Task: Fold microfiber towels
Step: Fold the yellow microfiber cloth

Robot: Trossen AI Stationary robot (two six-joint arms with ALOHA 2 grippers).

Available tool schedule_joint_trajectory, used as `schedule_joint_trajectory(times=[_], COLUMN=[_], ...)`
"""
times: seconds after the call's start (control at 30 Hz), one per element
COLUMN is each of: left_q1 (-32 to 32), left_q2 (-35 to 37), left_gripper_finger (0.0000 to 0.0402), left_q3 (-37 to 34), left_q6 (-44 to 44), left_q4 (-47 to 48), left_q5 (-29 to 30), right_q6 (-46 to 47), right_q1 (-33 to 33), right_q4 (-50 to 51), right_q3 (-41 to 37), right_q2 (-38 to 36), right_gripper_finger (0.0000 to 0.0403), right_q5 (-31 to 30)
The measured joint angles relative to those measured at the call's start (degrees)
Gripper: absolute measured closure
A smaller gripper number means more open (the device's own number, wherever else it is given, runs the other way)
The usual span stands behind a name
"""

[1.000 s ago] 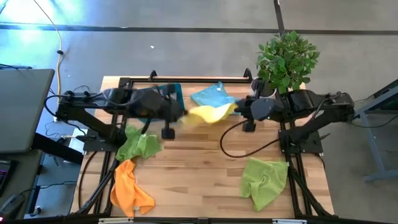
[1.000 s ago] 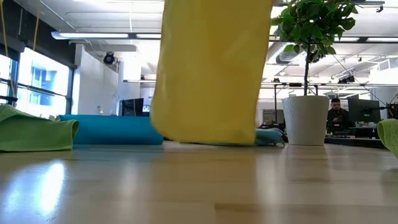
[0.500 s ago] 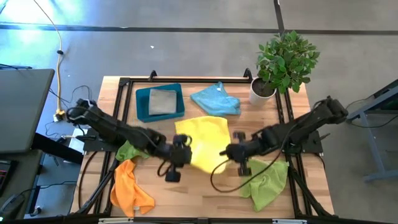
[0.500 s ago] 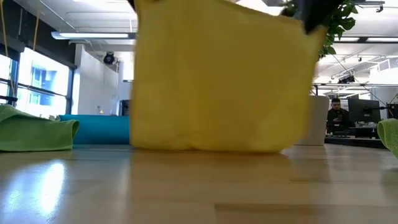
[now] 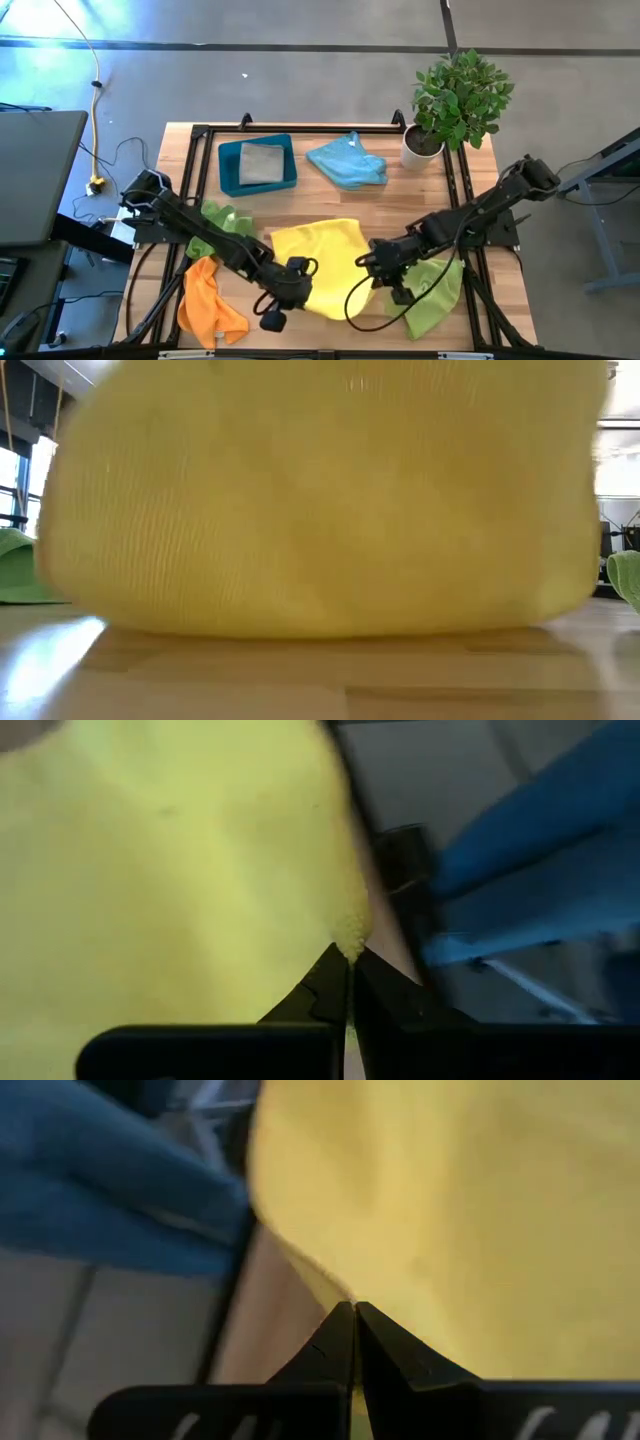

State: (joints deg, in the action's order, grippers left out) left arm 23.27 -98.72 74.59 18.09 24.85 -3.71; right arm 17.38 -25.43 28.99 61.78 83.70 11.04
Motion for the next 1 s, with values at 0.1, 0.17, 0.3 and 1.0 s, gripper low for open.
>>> schedule_joint_trajectory(times=[0.1,0.17,0.3,1.0], left_q1=[-0.42,-0.79,-1.48,-9.42], left_q2=[0.17,0.2,0.1,0.02], left_gripper_finger=[0.0399,0.0397,0.0397,0.0396], left_q3=[0.04,0.02,0.02,-8.45], left_q6=[1.25,3.37,7.38,17.65], left_q4=[3.07,6.98,14.58,21.67], left_q5=[5.61,7.77,10.37,21.08], right_q6=[-3.54,-5.86,-11.98,-20.85], right_q1=[2.15,3.75,7.23,18.32], right_q4=[0.22,1.04,0.42,-3.25], right_q3=[-0.69,-0.92,-0.92,-0.9], right_q2=[-0.02,0.0,0.31,12.84], right_gripper_finger=[0.0402,0.0402,0.0402,0.0402], right_q5=[-5.27,-8.57,-12.64,-22.53])
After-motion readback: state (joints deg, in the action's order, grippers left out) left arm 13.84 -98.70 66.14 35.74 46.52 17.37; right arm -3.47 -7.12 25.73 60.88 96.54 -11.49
